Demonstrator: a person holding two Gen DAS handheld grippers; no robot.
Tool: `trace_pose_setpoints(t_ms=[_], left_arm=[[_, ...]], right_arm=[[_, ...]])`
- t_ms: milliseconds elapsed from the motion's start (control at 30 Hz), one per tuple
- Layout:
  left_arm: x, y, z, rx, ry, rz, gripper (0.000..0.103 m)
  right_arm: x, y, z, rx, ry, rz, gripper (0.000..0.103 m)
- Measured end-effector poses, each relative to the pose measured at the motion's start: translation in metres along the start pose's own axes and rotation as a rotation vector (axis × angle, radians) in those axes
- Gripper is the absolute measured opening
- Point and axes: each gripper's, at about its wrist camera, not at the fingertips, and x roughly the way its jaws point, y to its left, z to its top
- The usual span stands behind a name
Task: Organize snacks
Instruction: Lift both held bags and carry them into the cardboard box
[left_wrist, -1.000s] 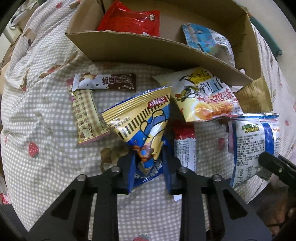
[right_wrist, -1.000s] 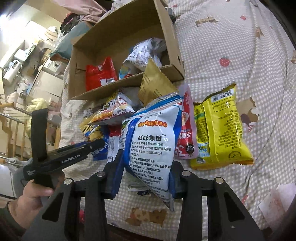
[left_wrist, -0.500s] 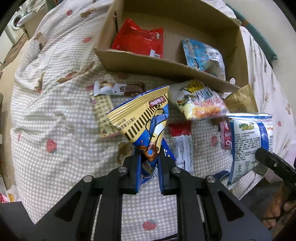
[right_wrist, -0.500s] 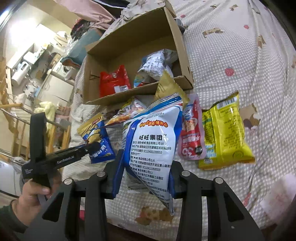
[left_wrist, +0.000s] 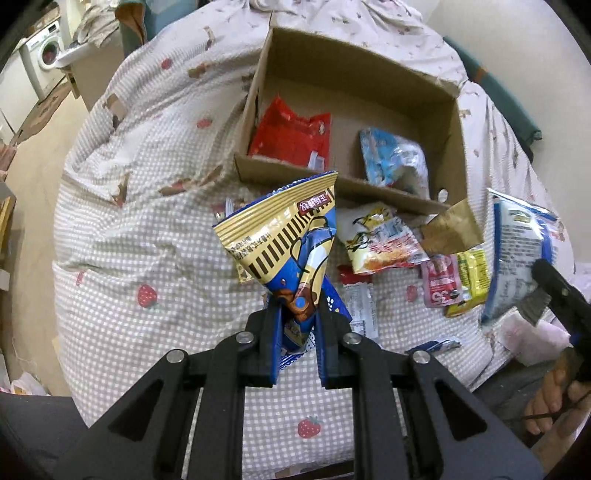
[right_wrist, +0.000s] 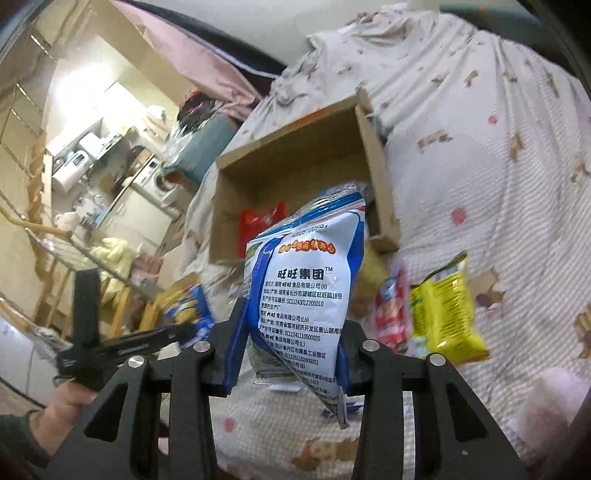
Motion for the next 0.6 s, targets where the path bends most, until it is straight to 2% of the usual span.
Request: trace_pose_setpoints(t_ms=[167, 600], left_arm=[[-0.020, -0.003, 0.005, 0.026, -0.042, 0.010, 0.012], [-0.030, -0.019, 0.032, 0.105, -0.101, 0.041, 0.012]], right_arm=[[-0.002, -0.006, 0.003, 0.043, -0.007, 0.018, 0.042], [-0.005, 0.010, 0.019, 0.031, -0.060, 0.091, 0.042]])
